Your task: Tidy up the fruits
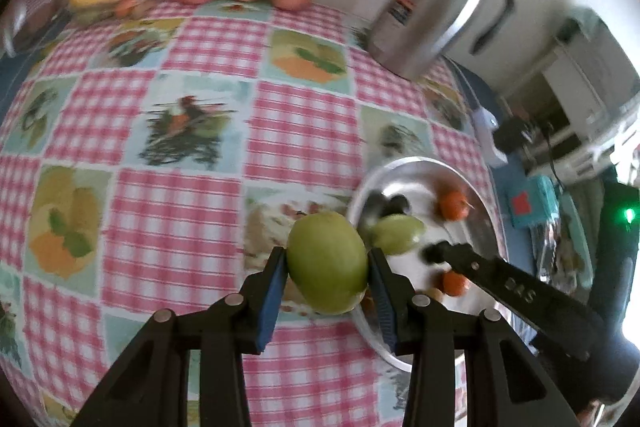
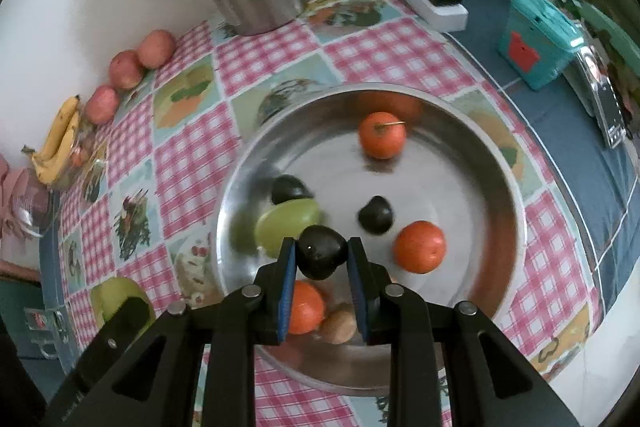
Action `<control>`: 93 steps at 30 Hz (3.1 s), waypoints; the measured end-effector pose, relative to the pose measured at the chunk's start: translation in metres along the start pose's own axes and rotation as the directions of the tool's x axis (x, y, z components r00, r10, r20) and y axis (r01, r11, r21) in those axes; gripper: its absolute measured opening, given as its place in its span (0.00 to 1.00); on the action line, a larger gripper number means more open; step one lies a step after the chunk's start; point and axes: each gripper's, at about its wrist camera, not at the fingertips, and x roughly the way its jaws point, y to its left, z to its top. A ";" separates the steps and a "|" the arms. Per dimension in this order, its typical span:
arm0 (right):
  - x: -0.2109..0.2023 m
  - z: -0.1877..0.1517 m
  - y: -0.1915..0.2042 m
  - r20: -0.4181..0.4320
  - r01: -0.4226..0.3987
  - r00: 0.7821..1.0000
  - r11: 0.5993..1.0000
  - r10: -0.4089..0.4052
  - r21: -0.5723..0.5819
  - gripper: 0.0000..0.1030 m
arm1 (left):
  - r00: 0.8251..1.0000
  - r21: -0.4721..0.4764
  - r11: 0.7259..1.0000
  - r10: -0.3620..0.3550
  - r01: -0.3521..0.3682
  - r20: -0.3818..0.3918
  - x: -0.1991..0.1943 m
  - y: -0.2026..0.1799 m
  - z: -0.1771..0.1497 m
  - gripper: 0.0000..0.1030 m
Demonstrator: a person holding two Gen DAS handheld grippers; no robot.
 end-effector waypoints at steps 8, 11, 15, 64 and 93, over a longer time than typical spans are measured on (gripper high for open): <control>0.001 0.002 -0.016 -0.004 0.009 1.000 0.999 -0.009 0.041 0.26 | 0.999 0.057 0.998 -0.032 0.034 -0.043 0.023 -0.022 -0.004 0.42; 0.002 0.003 -0.018 -0.011 0.005 1.000 0.999 -0.005 0.049 0.26 | 0.998 0.056 0.998 -0.030 0.033 -0.053 0.030 -0.022 -0.004 0.42; 0.005 0.003 -0.018 -0.018 0.008 1.000 0.999 -0.007 0.045 0.26 | 0.997 0.046 0.998 -0.039 0.042 -0.064 0.036 -0.021 -0.004 0.42; 0.015 -0.010 -0.010 -0.066 -0.148 0.987 0.989 0.147 0.003 0.29 | 0.997 0.002 0.997 0.073 -0.073 0.000 0.024 0.004 -0.007 0.69; -0.019 -0.075 0.017 0.055 -0.083 0.994 0.974 0.096 -0.212 0.94 | 0.898 -0.058 0.902 0.432 -0.428 0.084 -0.041 0.070 -0.055 1.00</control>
